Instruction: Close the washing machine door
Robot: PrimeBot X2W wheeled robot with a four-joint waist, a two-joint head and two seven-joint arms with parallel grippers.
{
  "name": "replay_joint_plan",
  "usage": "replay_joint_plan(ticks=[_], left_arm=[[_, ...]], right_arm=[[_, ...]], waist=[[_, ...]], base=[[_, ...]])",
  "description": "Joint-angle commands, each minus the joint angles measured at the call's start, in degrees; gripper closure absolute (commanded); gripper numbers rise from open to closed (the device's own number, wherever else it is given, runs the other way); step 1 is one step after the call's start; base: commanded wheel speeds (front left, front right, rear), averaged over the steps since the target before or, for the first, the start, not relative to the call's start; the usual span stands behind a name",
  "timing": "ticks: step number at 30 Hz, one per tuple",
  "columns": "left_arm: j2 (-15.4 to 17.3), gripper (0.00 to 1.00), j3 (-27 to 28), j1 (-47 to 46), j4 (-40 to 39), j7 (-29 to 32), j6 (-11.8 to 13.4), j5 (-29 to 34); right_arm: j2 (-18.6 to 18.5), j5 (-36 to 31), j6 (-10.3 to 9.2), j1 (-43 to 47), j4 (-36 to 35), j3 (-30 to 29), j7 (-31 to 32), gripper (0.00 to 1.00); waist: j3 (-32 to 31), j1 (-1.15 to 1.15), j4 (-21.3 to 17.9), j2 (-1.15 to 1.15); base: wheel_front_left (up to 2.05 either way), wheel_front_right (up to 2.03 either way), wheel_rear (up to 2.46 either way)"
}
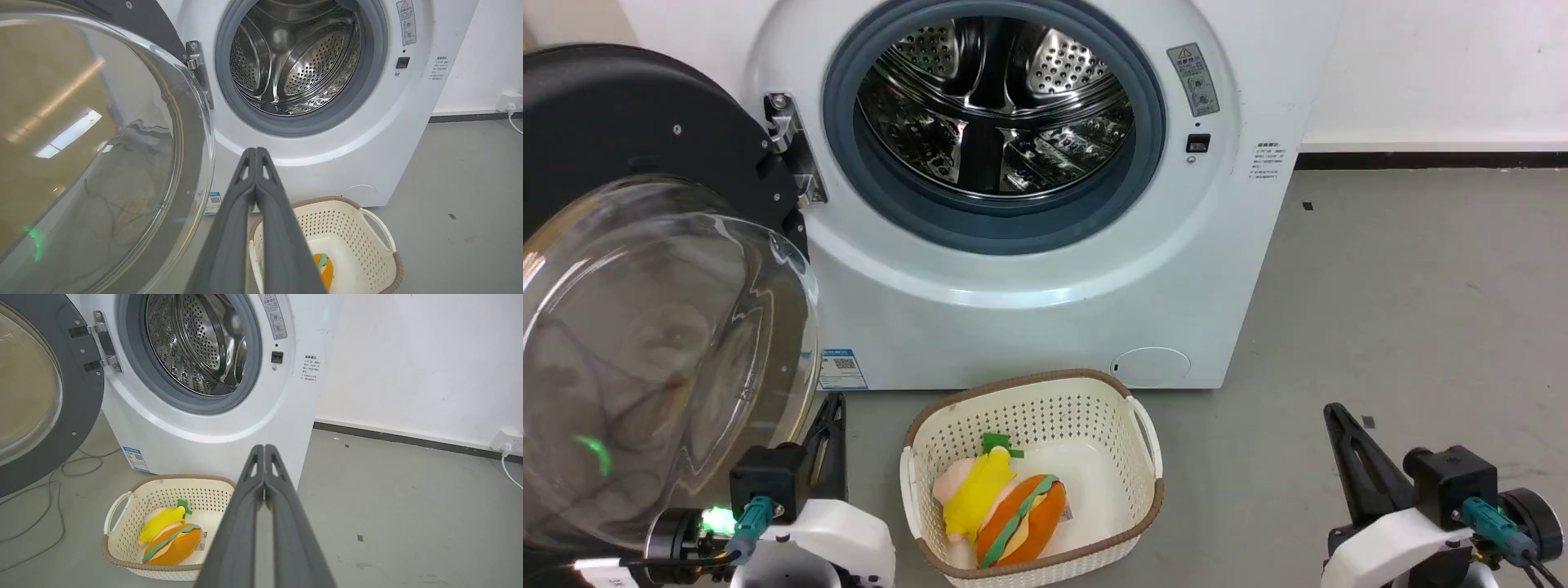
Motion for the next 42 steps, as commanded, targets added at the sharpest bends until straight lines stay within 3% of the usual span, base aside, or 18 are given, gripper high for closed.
replay_joint_plan(ticks=[1, 31, 32, 42], left_arm=[[0.0, 1.0, 0.0, 0.6, -0.2, 0.0, -0.2, 0.1], [0.0, 1.0, 0.0, 0.6, -0.2, 0.0, -0.2, 0.1], [0.0, 0.0, 0.0, 0.0, 0.0, 0.0, 0.1, 0.0], [0.0, 0.0, -0.7, -0.1, 0.2, -0.9, 1.2, -0.3]], right_arm=[[0.2, -0.4, 0.05, -0.7, -0.2, 0.0, 0.0, 1.0], [0.2, -0.4, 0.05, -0.7, -0.2, 0.0, 0.0, 1.0], [0.0, 0.0, 0.0, 0.0, 0.0, 0.0, 0.0, 0.0], [0.0, 1.3, 0.0, 0.1, -0.2, -0.4, -0.9, 0.0]], waist=[[0.0, 0.0, 0.0, 0.0], [0.0, 0.0, 0.0, 0.0], [0.0, 0.0, 0.0, 0.0], [0.1, 0.0, 0.0, 0.0]], base=[[0.0, 0.0, 0.0], [0.0, 0.0, 0.0], [0.0, 0.0, 0.0], [0.0, 0.0, 0.0]])
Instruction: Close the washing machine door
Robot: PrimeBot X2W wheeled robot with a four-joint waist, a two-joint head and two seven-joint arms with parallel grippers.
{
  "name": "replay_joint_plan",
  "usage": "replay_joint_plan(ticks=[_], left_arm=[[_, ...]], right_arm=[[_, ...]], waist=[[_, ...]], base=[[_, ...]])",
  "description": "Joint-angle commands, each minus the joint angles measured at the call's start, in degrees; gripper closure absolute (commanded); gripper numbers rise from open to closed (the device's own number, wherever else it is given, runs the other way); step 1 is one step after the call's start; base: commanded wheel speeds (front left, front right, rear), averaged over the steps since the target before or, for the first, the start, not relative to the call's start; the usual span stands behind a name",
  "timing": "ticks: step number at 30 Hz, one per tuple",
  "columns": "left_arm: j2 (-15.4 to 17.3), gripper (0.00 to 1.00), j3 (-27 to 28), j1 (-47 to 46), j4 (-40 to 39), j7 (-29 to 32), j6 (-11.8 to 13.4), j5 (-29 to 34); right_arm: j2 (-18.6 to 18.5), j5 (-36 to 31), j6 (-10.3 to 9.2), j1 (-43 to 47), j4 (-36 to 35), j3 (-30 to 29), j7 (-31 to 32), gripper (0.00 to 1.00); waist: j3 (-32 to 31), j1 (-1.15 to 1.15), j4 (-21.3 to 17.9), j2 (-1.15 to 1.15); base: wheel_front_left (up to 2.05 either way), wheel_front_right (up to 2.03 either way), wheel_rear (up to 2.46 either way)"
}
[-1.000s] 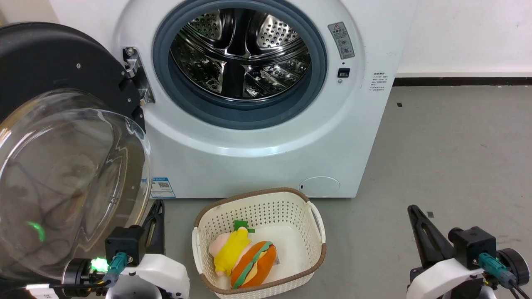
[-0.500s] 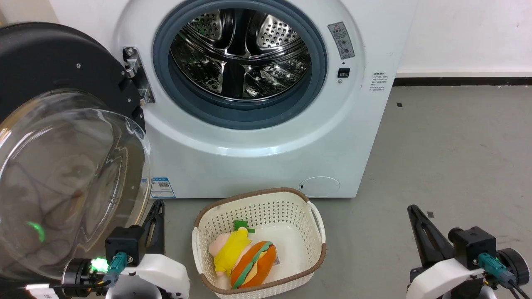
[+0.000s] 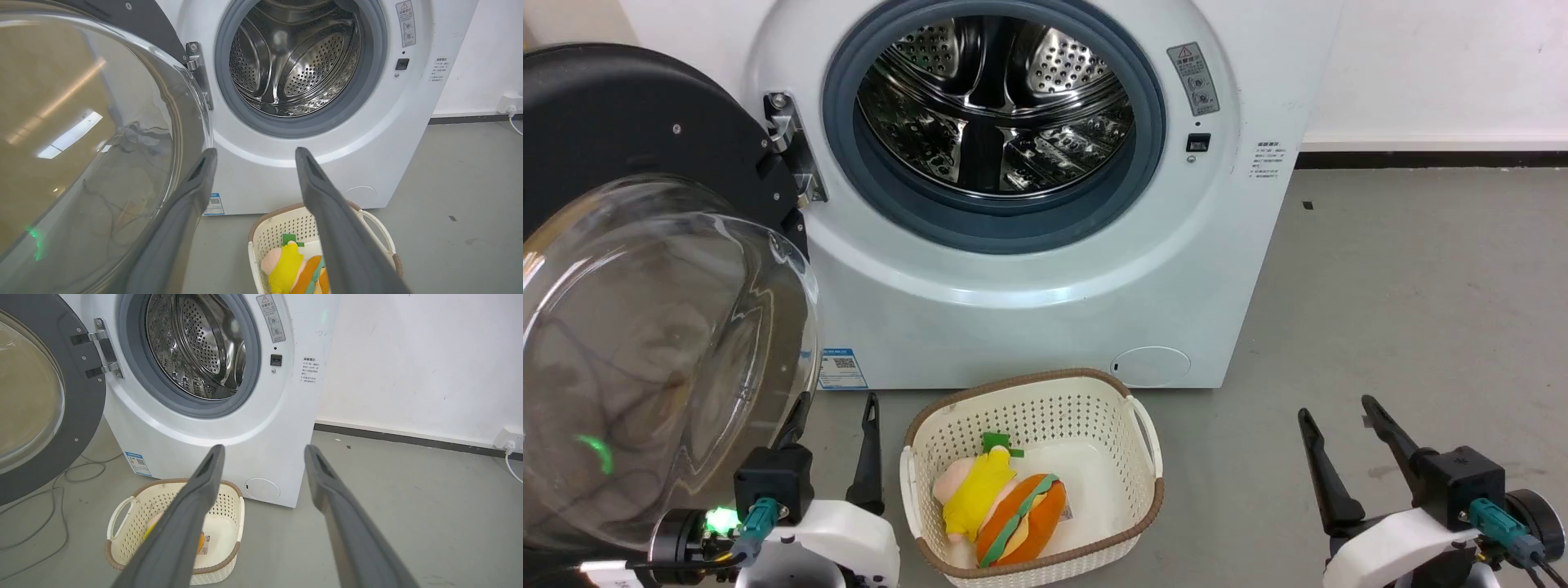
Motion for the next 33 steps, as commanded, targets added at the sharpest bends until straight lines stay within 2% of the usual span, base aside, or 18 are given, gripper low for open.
replay_joint_plan(ticks=[1, 19, 20, 22, 23, 33], left_arm=[[0.0, 0.0, -0.1, -0.1, 0.1, -0.5, 0.5, -0.3], [0.6, 0.0, -1.4, -0.7, -1.7, -2.6, 3.3, 0.2], [0.7, 0.36, -1.4, -0.7, -2.0, -2.7, 3.5, 0.2], [0.8, 0.94, -1.5, -0.9, -2.5, -3.0, 3.9, 0.2], [1.0, 1.0, -1.5, -0.9, -2.7, -3.1, 4.0, 0.2], [2.1, 1.0, -1.1, -1.6, -5.7, -4.3, 5.6, -0.2]], right_arm=[[0.0, 0.6, 0.0, 0.1, -0.2, -0.2, -0.4, 0.0], [0.1, 4.7, 0.01, 0.6, -1.0, -0.7, -2.6, 0.0], [0.1, 4.9, 0.01, 0.6, -1.1, -0.7, -2.7, 0.0], [0.1, 5.3, 0.01, 0.6, -1.1, -0.8, -2.9, 0.0], [0.1, 5.5, 0.01, 0.6, -1.2, -0.8, -3.1, 0.0], [0.1, 7.5, 0.01, 0.9, -1.5, -1.5, -4.3, 0.0]], waist=[[0.0, 0.0, 0.0, 0.0], [0.0, 0.0, 1.4, 0.0], [0.0, 0.0, 1.5, 0.0], [0.0, 0.0, 1.9, 0.0], [0.1, 0.0, 2.1, 0.0], [0.3, 0.0, 4.9, 0.0]], base=[[0.0, 0.0, 0.0], [0.0, 0.0, 0.0], [0.0, 0.0, 0.0], [0.0, 0.0, 0.0], [0.0, 0.0, 0.0], [0.0, 0.0, 0.0]])
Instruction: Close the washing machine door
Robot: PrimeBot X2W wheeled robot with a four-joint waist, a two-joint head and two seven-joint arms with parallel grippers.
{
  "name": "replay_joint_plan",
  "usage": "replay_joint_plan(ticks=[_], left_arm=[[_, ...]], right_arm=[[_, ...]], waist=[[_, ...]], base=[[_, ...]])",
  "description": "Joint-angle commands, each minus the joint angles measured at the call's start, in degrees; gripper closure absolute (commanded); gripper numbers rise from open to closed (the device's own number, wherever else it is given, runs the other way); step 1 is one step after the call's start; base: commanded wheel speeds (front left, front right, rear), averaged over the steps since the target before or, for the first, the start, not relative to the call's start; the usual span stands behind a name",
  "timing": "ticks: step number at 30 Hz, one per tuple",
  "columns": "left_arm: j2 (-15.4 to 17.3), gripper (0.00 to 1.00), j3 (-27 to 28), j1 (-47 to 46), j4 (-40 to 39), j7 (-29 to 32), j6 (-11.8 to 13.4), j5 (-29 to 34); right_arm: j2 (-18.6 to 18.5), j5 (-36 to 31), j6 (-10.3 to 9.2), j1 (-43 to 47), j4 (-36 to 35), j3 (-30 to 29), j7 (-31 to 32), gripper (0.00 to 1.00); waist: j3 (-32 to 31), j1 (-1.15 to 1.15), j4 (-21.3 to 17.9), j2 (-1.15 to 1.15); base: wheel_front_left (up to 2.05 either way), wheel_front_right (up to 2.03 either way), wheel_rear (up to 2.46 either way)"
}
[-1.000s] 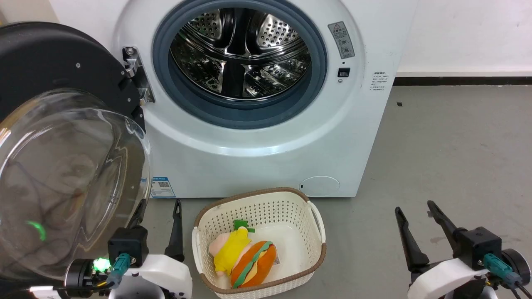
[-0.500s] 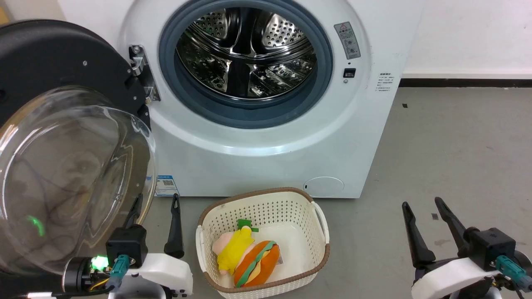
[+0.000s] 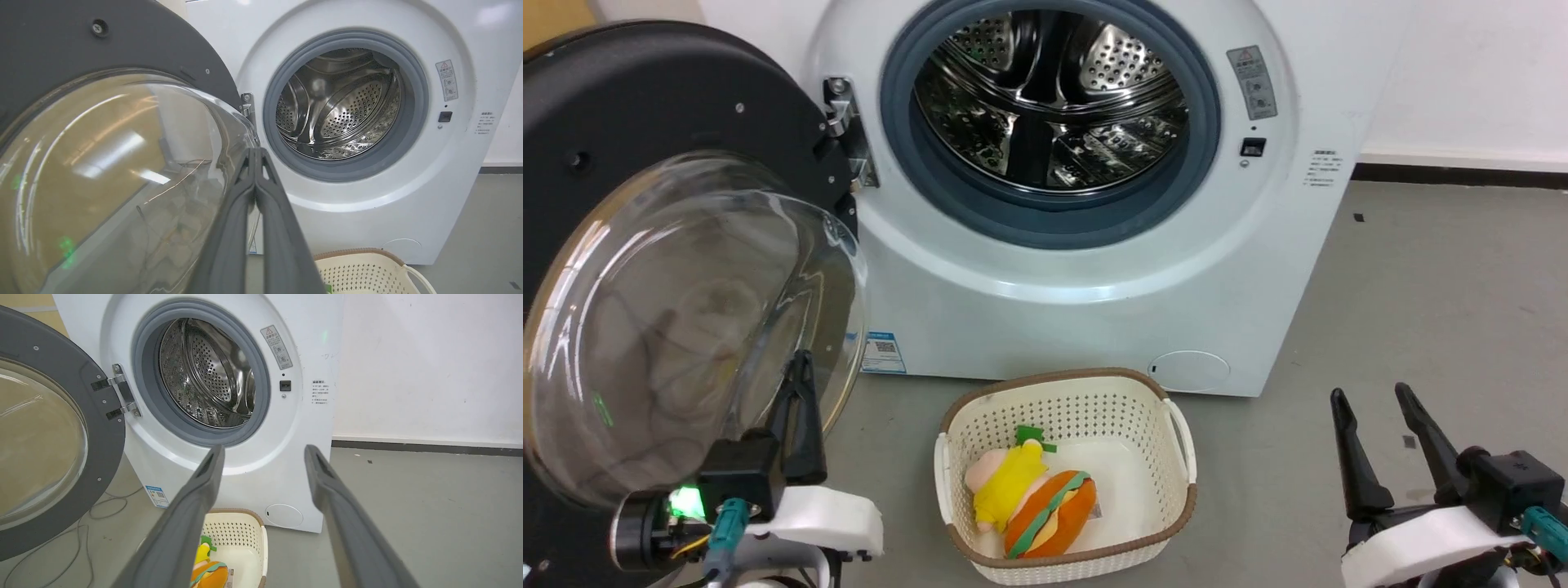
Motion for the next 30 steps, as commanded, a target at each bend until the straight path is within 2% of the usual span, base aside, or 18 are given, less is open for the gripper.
replay_joint_plan(ticks=[1, 6, 11, 19, 26, 30], left_arm=[[0.4, 1.0, 0.3, -1.0, -0.8, -0.5, 0.5, -0.5], [0.4, 1.0, 2.1, -1.9, -2.9, -1.1, 0.7, -2.3], [-0.1, 1.0, 6.1, -3.1, -4.5, -1.7, -0.3, -5.2], [0.9, 1.0, 14.5, -6.7, -5.7, -2.7, -3.7, -8.7], [2.2, 1.0, 20.5, -11.0, -2.5, -3.5, -7.1, -13.0], [4.2, 1.0, 23.2, -13.7, 0.4, -4.0, -8.4, -15.9]], right_arm=[[0.1, 0.7, 0.01, 0.7, -0.5, -0.1, -0.7, 0.0], [0.1, 1.4, 0.02, 0.5, -0.7, -0.5, -1.3, 0.0], [0.1, 2.2, 0.02, 0.4, -0.9, -0.8, -1.9, 0.0], [0.1, 3.5, 0.02, 0.3, -1.0, -1.5, -2.9, 0.0], [0.1, 4.4, 0.02, 0.3, -1.0, -2.1, -3.7, 0.0], [0.1, 4.9, 0.03, 0.2, -1.0, -2.4, -4.2, 0.0]], waist=[[0.2, 0.0, 0.6, 0.0], [0.8, 0.0, 2.5, 0.0], [1.4, 0.0, 4.3, 0.0], [2.3, 0.0, 6.8, 0.0], [3.1, 0.0, 9.0, 0.0], [3.7, 0.0, 10.1, 0.0]], base=[[0.0, 0.0, 0.0], [0.0, 0.0, 0.0], [0.0, 0.0, 0.0], [0.0, 0.0, 0.0], [0.0, 0.0, 0.0], [0.0, 0.0, 0.0]])
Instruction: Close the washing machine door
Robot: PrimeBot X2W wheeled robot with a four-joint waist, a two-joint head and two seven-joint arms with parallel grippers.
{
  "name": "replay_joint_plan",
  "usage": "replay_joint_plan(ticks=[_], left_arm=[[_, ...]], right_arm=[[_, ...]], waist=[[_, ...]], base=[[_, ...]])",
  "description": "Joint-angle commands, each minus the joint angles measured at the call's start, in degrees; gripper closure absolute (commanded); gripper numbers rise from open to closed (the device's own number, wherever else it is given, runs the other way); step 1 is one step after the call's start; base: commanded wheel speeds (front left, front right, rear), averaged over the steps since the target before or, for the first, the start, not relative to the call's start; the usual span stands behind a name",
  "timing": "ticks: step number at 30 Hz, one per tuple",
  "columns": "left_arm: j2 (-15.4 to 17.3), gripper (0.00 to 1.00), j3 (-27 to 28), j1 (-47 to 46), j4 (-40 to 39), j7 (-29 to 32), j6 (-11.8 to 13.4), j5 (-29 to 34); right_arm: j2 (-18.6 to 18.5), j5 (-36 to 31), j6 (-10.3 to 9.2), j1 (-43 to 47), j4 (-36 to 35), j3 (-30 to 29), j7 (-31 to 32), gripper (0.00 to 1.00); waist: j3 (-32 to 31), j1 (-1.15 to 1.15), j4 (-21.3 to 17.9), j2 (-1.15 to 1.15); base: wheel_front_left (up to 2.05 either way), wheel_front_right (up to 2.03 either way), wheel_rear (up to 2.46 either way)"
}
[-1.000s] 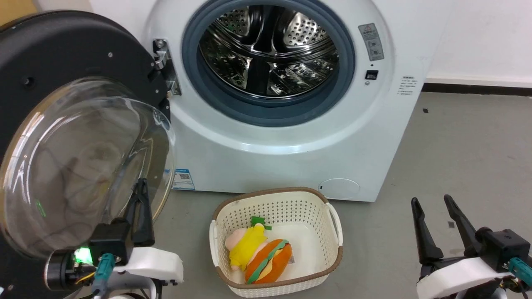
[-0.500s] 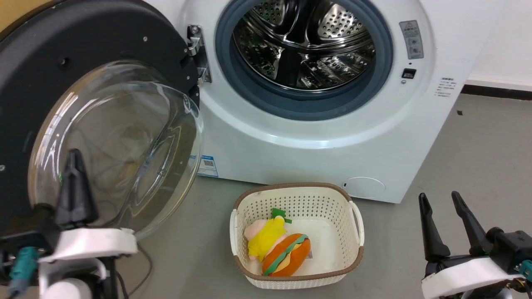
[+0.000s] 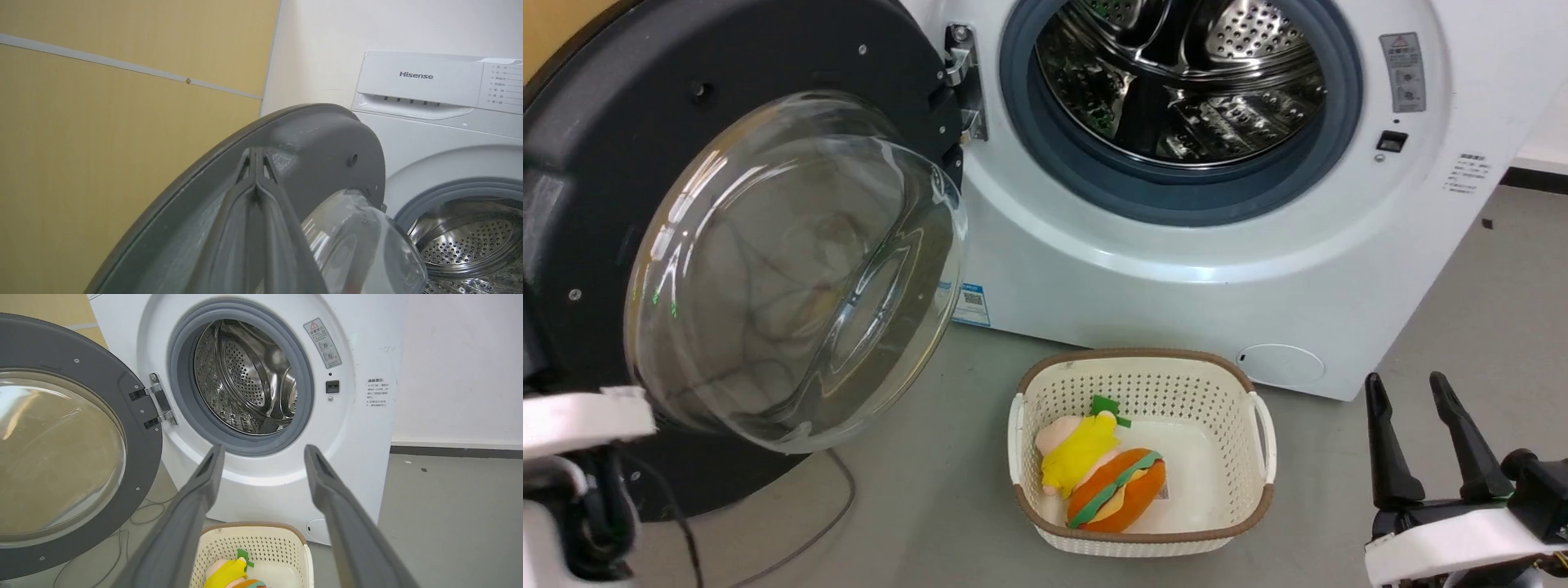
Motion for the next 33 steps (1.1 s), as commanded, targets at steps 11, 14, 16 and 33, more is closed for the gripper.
replay_joint_plan(ticks=[11, 14, 16, 33], left_arm=[[8.6, 1.0, 6.8, -10.7, 11.0, 4.0, -0.7, -10.2], [11.9, 1.0, 8.4, -14.7, 17.7, 11.9, -0.8, -16.6], [13.1, 1.0, 8.8, -15.8, 19.8, 16.7, -1.1, -19.9], [16.6, 1.0, 6.2, -11.6, 19.9, 46.1, -4.3, -40.5]], right_arm=[[0.1, 2.0, 0.03, -0.5, 0.1, -1.0, -1.9, 0.0], [0.2, 2.8, 0.03, -0.7, 0.4, -1.4, -2.5, 0.0], [0.2, 3.1, 0.03, -0.7, 0.4, -1.6, -2.7, 0.0], [0.2, 5.7, 0.04, -1.0, 0.6, -3.1, -4.6, 0.0]], waist=[[1.9, 0.0, 2.6, 0.0], [2.4, 0.0, 2.8, 0.0], [2.7, 0.0, 3.0, 0.0], [3.9, 0.0, 6.2, 0.0]], base=[[0.0, 0.0, 0.0], [0.0, 0.0, 0.0], [0.0, 0.0, 0.0], [0.0, 0.0, 0.0]])
